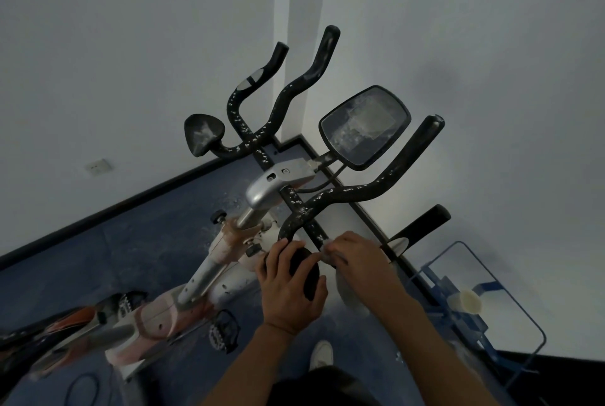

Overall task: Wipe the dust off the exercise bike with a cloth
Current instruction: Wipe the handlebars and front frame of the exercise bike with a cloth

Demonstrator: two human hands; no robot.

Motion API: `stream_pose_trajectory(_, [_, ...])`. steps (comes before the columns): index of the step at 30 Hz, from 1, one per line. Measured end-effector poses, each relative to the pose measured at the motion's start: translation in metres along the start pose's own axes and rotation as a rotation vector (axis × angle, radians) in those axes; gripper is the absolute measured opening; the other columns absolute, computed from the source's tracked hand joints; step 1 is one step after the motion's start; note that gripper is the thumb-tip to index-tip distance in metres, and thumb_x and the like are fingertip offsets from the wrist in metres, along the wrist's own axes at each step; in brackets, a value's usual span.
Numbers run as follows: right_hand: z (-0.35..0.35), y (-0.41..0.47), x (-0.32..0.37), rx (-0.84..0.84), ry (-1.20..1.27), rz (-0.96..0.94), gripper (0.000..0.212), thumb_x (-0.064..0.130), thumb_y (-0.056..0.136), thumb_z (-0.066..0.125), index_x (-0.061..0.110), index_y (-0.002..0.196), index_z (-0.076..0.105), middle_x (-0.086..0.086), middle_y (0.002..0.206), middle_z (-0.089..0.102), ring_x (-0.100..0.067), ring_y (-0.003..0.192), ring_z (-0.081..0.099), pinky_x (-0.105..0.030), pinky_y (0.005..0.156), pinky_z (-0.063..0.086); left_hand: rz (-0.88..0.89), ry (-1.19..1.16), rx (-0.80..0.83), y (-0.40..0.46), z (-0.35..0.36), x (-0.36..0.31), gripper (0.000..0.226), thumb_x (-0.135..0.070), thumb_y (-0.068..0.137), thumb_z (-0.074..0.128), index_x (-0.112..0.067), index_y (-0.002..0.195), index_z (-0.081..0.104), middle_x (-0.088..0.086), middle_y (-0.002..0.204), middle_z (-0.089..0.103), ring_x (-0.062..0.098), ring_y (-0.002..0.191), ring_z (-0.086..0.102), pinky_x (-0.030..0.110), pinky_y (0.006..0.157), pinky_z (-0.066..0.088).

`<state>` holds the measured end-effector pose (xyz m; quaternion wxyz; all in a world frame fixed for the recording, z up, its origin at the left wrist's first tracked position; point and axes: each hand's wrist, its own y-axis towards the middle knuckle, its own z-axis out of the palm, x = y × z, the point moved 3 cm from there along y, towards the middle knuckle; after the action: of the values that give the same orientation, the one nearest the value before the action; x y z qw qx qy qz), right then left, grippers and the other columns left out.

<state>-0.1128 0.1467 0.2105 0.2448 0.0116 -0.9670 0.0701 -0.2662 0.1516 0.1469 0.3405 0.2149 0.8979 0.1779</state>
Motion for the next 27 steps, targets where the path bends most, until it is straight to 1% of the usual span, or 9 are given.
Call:
stream_pose_trajectory(4, [-0.005, -0.006, -0.004, 0.027, -0.039, -0.027, 0.012, 0.017, 0.094, 0.071, 0.015, 0.104, 0.077, -0.005, 0.105, 0.065, -0.018, 0.094, 0.063, -0.035, 0.089, 0.054, 0.005, -0.008, -0.002, 0.000, -0.001, 0.000, 0.036, -0.046, 0.083, 0.062, -0.032, 0.117, 0.064, 0.004, 0.133, 0.057, 0.031, 0.137, 0.042, 0.048, 0.112, 0.025])
stream_pose_trajectory(6, [-0.004, 0.000, -0.002, 0.010, -0.048, -0.068, 0.013, 0.013, 0.090, 0.073, 0.015, 0.103, 0.076, -0.005, 0.105, 0.065, -0.019, 0.094, 0.062, -0.035, 0.088, 0.055, 0.007, 0.002, 0.004, 0.000, 0.000, 0.001, 0.036, -0.046, 0.084, 0.062, -0.031, 0.116, 0.066, 0.004, 0.133, 0.056, 0.031, 0.138, 0.042, 0.048, 0.112, 0.025])
stream_pose_trajectory(8, [0.001, 0.004, 0.000, -0.046, -0.014, -0.075, 0.014, 0.009, 0.090, 0.071, 0.015, 0.103, 0.074, -0.003, 0.102, 0.063, -0.016, 0.091, 0.060, -0.030, 0.085, 0.054, 0.007, 0.012, 0.019, -0.001, 0.000, 0.001, 0.036, -0.047, 0.084, 0.062, -0.029, 0.115, 0.069, 0.005, 0.134, 0.056, 0.031, 0.138, 0.041, 0.047, 0.112, 0.024])
stream_pose_trajectory(10, [0.006, 0.002, 0.001, -0.075, -0.016, -0.071, 0.013, 0.012, 0.093, 0.069, 0.018, 0.104, 0.074, 0.002, 0.100, 0.058, -0.011, 0.089, 0.056, -0.024, 0.082, 0.051, 0.007, 0.015, 0.020, -0.002, 0.001, 0.002, 0.037, -0.047, 0.084, 0.062, -0.029, 0.115, 0.070, 0.005, 0.134, 0.056, 0.031, 0.138, 0.041, 0.047, 0.112, 0.024])
stream_pose_trajectory(15, [0.008, -0.004, -0.009, -0.015, -0.082, -0.095, 0.006, 0.020, 0.090, 0.075, 0.020, 0.097, 0.074, 0.004, 0.095, 0.051, -0.011, 0.085, 0.053, -0.030, 0.074, 0.055, 0.013, 0.006, -0.003, 0.000, 0.000, 0.000, 0.037, -0.046, 0.083, 0.063, -0.032, 0.117, 0.065, 0.005, 0.133, 0.057, 0.031, 0.138, 0.041, 0.048, 0.111, 0.025])
stream_pose_trajectory(18, [0.009, 0.001, -0.004, -0.114, -0.105, -0.131, 0.012, 0.015, 0.089, 0.075, 0.020, 0.098, 0.070, 0.007, 0.097, 0.048, -0.004, 0.087, 0.044, -0.023, 0.073, 0.051, 0.006, 0.017, 0.007, 0.000, 0.001, 0.001, 0.038, -0.047, 0.084, 0.062, -0.031, 0.118, 0.066, 0.004, 0.135, 0.055, 0.031, 0.138, 0.041, 0.053, 0.108, 0.030])
stream_pose_trajectory(20, [0.013, 0.002, -0.001, -0.159, -0.090, -0.125, 0.012, 0.013, 0.089, 0.075, 0.018, 0.099, 0.070, 0.005, 0.097, 0.050, -0.003, 0.087, 0.040, -0.023, 0.073, 0.050, 0.008, 0.020, 0.006, -0.001, 0.001, 0.002, 0.039, -0.047, 0.084, 0.062, -0.031, 0.119, 0.064, 0.005, 0.135, 0.056, 0.032, 0.138, 0.042, 0.054, 0.108, 0.030])
stream_pose_trajectory(23, [0.020, -0.007, -0.004, -0.143, -0.114, -0.133, 0.013, 0.015, 0.087, 0.078, 0.019, 0.097, 0.070, 0.004, 0.096, 0.051, -0.003, 0.085, 0.040, -0.019, 0.071, 0.045, 0.014, 0.012, 0.004, -0.001, 0.000, 0.002, 0.038, -0.046, 0.083, 0.062, -0.031, 0.119, 0.064, 0.005, 0.134, 0.056, 0.032, 0.138, 0.042, 0.052, 0.109, 0.029])
stream_pose_trajectory(27, [0.014, -0.006, -0.005, -0.139, -0.137, -0.166, 0.013, 0.014, 0.088, 0.077, 0.020, 0.093, 0.066, 0.008, 0.094, 0.043, -0.003, 0.082, 0.039, -0.016, 0.068, 0.040, -0.002, -0.003, -0.003, -0.001, 0.001, 0.001, 0.043, -0.048, 0.084, 0.061, -0.028, 0.122, 0.060, 0.002, 0.136, 0.054, 0.030, 0.139, 0.041, 0.049, 0.113, 0.026])
